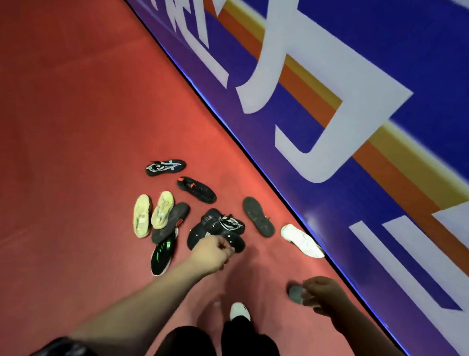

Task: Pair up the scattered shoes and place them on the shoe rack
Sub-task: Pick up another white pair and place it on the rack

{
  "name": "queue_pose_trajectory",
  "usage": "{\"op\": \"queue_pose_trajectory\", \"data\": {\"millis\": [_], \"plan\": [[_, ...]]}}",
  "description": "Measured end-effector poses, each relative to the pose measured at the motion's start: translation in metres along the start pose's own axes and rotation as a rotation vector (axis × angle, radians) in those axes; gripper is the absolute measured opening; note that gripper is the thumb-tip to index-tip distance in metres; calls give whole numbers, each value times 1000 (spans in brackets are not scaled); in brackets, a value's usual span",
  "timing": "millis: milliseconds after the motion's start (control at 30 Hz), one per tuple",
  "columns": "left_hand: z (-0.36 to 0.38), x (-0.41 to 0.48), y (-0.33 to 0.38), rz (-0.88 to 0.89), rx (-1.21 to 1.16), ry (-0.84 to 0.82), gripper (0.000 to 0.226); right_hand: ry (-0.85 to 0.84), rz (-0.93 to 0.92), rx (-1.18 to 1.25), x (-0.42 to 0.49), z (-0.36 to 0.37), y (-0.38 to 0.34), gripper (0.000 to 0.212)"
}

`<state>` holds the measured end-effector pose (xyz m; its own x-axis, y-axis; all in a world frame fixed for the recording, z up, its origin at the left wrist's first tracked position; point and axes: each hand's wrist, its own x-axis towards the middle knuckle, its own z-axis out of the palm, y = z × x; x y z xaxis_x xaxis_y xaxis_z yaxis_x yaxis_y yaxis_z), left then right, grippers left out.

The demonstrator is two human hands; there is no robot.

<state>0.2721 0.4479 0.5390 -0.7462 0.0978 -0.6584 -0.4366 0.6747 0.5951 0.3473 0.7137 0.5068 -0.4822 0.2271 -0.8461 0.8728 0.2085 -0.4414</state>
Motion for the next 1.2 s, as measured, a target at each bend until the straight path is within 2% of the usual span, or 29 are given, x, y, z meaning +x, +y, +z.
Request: {"op": "queue_pose_trajectory", "data": {"millis": [233,400,800,933,1067,1200], "plan": [[-59,30,-6,-35,-54,22,23,-14,36,82,27,36,-53,16],[-93,43,-27,-33,-15,7,8,-22,19,93,29,70,-80,15],[-109,82,-80,-53,54,-103,7,-31,34,22,44,129,-95,15],[-81,129,-116,-105,80,-125,10,-37,18,1,104,152,-86,16],[-49,186,-163,-128,144,-112,23,-90,16,-28,188,184,-67,16],[-20,243,-215,-134,168,-70,23,-126,0,-61,273,221,-50,15]]}}
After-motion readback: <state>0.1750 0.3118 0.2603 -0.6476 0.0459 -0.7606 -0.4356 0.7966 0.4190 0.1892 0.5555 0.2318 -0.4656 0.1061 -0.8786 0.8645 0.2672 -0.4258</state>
